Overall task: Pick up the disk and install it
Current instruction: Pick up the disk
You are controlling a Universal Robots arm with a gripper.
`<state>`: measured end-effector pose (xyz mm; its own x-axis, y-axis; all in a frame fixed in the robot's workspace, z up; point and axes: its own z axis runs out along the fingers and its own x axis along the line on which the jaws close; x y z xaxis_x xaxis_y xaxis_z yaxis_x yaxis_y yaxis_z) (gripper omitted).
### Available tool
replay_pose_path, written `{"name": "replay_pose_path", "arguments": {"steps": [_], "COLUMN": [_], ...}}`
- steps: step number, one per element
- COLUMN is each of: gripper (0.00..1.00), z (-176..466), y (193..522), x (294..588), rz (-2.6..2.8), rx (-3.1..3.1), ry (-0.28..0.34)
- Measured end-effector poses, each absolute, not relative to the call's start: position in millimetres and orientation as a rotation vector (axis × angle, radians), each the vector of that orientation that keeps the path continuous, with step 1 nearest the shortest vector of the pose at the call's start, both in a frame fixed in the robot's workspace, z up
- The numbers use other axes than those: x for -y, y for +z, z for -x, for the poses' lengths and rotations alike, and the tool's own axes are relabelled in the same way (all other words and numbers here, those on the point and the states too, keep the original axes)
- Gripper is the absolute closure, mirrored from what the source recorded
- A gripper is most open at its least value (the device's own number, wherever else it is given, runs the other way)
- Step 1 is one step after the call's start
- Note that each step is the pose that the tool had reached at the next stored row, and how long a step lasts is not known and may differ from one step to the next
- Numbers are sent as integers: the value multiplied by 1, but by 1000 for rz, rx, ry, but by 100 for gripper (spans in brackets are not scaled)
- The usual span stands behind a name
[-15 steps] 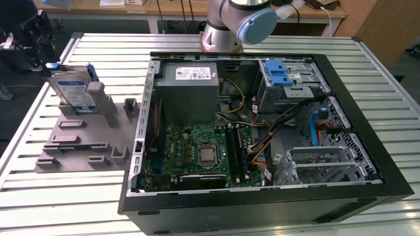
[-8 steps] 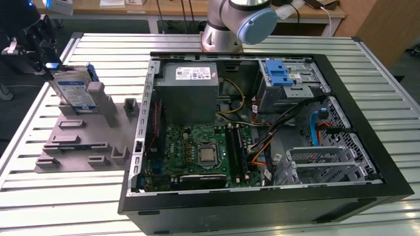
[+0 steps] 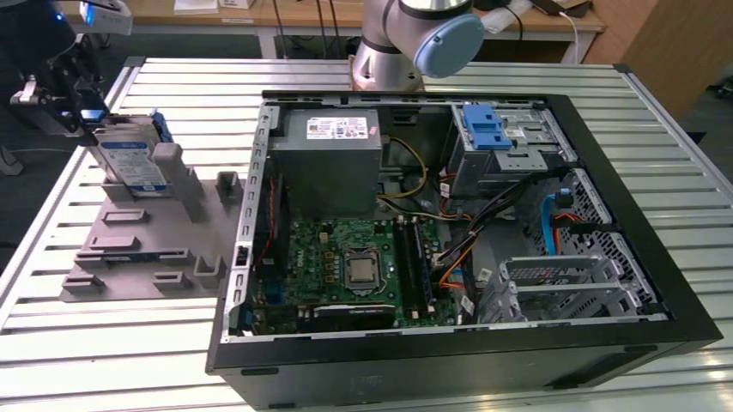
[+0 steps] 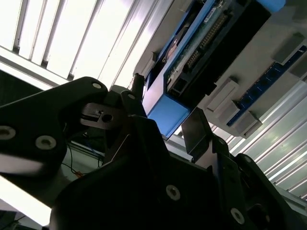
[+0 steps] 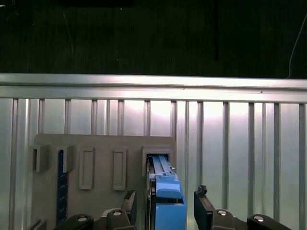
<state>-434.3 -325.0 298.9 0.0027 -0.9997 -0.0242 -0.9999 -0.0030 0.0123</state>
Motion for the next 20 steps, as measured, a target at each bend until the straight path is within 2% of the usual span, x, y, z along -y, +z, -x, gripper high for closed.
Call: {"name": "replay_pose_path", "arguments": {"steps": [20], "gripper": [41], "z": [434], "y": [287], "x": [325], "rz": [2218], "rx": [-2212], "ry": [40]}}
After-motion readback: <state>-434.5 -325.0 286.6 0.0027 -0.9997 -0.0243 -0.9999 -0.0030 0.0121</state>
